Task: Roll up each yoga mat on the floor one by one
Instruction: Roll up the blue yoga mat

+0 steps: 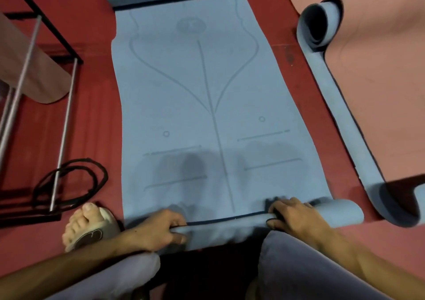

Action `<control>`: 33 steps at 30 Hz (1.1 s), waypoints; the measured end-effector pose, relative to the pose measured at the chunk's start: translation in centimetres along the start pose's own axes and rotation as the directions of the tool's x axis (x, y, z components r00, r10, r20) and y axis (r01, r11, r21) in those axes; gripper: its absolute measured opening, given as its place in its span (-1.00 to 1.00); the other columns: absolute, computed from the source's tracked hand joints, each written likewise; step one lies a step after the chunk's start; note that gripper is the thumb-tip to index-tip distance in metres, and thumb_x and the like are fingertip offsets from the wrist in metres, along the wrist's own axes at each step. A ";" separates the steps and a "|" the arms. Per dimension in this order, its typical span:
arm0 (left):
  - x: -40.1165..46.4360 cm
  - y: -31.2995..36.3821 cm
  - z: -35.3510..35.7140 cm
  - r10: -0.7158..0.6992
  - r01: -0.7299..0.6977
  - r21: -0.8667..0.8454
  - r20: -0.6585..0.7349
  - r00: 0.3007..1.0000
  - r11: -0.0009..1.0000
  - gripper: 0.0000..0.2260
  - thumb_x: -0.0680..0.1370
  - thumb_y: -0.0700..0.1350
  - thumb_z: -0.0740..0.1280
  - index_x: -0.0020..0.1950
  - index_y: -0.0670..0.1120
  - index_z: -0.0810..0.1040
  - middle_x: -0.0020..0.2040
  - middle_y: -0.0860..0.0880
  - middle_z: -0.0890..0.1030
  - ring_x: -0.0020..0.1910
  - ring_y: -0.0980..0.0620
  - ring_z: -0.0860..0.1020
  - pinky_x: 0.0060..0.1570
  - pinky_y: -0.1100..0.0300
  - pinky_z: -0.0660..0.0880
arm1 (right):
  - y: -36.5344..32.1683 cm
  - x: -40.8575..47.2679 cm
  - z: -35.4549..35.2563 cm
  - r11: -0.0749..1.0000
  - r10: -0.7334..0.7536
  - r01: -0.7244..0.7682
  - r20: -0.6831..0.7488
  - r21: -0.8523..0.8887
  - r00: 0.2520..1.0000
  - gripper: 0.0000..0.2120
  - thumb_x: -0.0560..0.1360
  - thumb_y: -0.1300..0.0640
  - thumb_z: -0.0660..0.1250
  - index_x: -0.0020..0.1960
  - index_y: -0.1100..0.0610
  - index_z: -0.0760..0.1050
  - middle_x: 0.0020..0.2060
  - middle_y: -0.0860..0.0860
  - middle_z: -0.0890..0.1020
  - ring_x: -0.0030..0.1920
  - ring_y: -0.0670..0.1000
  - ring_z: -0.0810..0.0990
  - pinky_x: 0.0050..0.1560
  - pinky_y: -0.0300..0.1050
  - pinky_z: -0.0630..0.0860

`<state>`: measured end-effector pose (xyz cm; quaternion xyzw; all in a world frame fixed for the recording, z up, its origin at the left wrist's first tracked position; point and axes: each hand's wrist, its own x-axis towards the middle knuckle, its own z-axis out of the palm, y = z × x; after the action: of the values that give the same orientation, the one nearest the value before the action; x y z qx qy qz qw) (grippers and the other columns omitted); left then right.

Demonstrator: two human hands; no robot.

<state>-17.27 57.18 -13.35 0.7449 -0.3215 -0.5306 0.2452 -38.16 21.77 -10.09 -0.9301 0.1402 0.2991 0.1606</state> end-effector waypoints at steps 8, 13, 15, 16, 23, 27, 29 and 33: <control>-0.3 -1.0 0.4 0.125 -0.126 -0.048 -0.036 0.992 0.991 -0.48 0.55 0.41 0.31 0.00 -0.04 0.70 -0.10 0.05 0.68 -0.11 0.12 0.63 0.01 0.13 0.56 | 0.2 -1.1 -0.4 0.982 -0.007 0.004 0.016 0.189 1.000 -0.78 0.64 -0.27 0.24 0.16 -0.19 0.51 -0.01 -0.30 0.57 0.08 -0.17 0.55 0.15 -0.10 0.46; 0.2 -0.9 0.4 0.063 -0.076 -0.149 -0.091 0.994 0.986 -0.52 0.42 0.51 0.35 -0.04 0.15 0.75 -0.09 0.13 0.74 -0.05 0.13 0.69 0.05 0.20 0.58 | 1.2 -0.1 -0.4 0.962 -0.004 -0.012 0.058 0.271 0.998 -0.72 0.57 -0.41 0.27 0.09 -0.27 0.57 -0.05 -0.31 0.66 0.02 -0.18 0.61 0.11 -0.11 0.53; 0.5 -0.9 0.4 0.039 -0.050 -0.144 -0.074 0.996 0.988 -0.69 0.42 0.45 0.42 -0.10 0.26 0.74 -0.11 0.14 0.74 -0.07 0.17 0.69 0.04 0.27 0.57 | 1.6 0.1 -0.6 0.957 -0.016 -0.006 0.071 0.291 0.997 -0.70 0.55 -0.44 0.26 0.09 -0.29 0.59 -0.05 -0.33 0.66 0.02 -0.20 0.62 0.12 -0.13 0.53; 0.6 -0.8 0.5 0.027 -0.037 -0.156 -0.068 0.997 0.987 -0.79 0.46 0.33 0.48 -0.12 0.23 0.74 -0.13 0.13 0.74 -0.10 0.19 0.69 0.04 0.27 0.56 | 1.7 0.2 -0.6 0.957 -0.025 0.001 0.078 0.290 0.997 -0.69 0.55 -0.44 0.25 0.10 -0.30 0.58 -0.04 -0.33 0.66 0.01 -0.22 0.61 0.12 -0.14 0.53; 0.9 -1.2 1.7 -0.079 0.045 -0.215 -0.153 0.985 0.976 -0.84 0.51 -0.14 0.58 -0.21 -0.06 0.64 -0.24 -0.15 0.68 -0.25 0.05 0.62 -0.01 -0.04 0.60 | 3.5 -0.4 -1.6 0.966 -0.090 0.060 0.114 0.250 0.989 -0.83 0.63 -0.25 0.27 0.11 -0.20 0.45 0.06 -0.24 0.52 0.07 -0.18 0.55 0.16 -0.10 0.51; 0.6 -0.8 1.6 -0.058 0.034 -0.124 -0.191 0.980 0.992 -0.82 0.49 0.14 0.56 -0.20 0.09 0.68 -0.28 0.02 0.69 -0.22 -0.04 0.68 -0.06 0.00 0.58 | 3.7 -1.3 -1.2 0.999 -0.024 0.024 -0.001 0.028 1.000 -0.59 0.62 -0.44 0.07 0.20 -0.21 0.48 0.09 -0.24 0.56 0.13 -0.12 0.54 0.18 0.03 0.49; 0.2 -0.6 1.4 -0.079 0.068 -0.065 -0.184 0.980 0.996 -0.70 0.43 0.35 0.48 -0.22 0.14 0.71 -0.30 0.09 0.69 -0.27 0.10 0.65 -0.11 0.12 0.56 | 3.7 -1.7 -0.5 0.996 0.009 -0.005 -0.046 0.087 0.999 -0.52 0.58 -0.50 0.03 0.19 -0.21 0.49 0.04 -0.25 0.63 0.08 -0.11 0.60 0.17 0.05 0.52; -0.3 -0.8 1.3 -0.132 0.125 -0.052 -0.173 0.976 0.991 -0.14 0.22 0.70 0.24 -0.24 -0.12 0.70 -0.37 -0.09 0.63 -0.41 0.19 0.46 -0.31 0.19 0.41 | 4.2 -1.3 -0.5 0.985 0.043 -0.045 0.017 0.164 0.999 -0.54 0.52 -0.56 0.07 0.13 -0.29 0.51 -0.13 -0.28 0.66 -0.05 -0.14 0.62 0.07 -0.01 0.57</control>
<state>-18.39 57.94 -14.15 0.8030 -0.2389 -0.4841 0.2527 -40.47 17.97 -9.82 -0.9084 0.1836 0.2960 0.2311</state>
